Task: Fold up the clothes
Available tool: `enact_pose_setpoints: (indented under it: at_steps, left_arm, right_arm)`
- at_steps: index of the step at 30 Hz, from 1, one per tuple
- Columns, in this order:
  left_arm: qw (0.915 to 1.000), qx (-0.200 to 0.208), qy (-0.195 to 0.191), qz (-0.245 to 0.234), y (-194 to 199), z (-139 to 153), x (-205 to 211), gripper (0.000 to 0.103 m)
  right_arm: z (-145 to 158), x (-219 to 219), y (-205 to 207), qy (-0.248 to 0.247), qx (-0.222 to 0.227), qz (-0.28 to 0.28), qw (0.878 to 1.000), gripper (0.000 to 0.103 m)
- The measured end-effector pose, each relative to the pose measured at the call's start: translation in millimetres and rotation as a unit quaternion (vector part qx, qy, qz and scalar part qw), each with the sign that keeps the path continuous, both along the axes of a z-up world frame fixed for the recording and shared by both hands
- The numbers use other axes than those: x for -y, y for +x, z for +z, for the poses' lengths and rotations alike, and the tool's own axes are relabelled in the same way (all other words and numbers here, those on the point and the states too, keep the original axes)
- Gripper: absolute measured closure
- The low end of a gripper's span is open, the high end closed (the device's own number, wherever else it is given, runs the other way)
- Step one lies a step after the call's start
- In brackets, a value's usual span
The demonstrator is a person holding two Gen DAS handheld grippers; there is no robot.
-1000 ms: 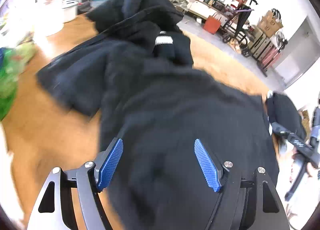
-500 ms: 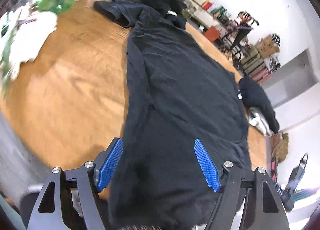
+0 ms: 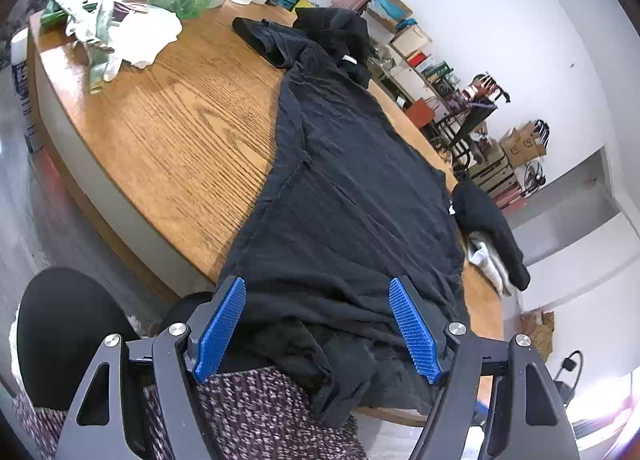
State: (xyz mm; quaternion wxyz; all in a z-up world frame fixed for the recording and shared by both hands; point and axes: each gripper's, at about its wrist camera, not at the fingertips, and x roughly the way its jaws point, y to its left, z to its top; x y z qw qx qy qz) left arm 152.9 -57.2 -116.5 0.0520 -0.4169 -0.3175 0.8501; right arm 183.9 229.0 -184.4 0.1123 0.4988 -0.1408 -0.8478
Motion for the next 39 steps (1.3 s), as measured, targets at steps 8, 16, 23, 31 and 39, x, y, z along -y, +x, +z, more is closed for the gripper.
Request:
enact_pose_setpoints:
  at_steps: [8,16,23,31,39]
  left_arm:
    - [0.9993,-0.022,-0.021,0.022,24,10,-1,0.028]
    - [0.9942,-0.076,-0.075,0.01,42,24,-10,0.028]
    - [0.9951,-0.068,-0.071,0.0,44,24,-11,0.027]
    - [0.9945,-0.073,-0.076,0.002,48,23,-7,0.027]
    - [0.9937,-0.07,-0.087,-0.005,47,18,-7,0.027]
  right_arm:
    - [-23,29,12,-0.098,0.036,0.059,0.993,0.018]
    - [-27,30,16,-0.176,0.055,0.066,0.981,0.018]
    - [-49,35,-11,-0.263,0.098,0.031,0.959,0.019]
    - [-64,63,-36,-0.268,0.127,0.024,0.955,0.024]
    - [-71,81,-44,-0.254,0.131,0.04,0.957,0.049]
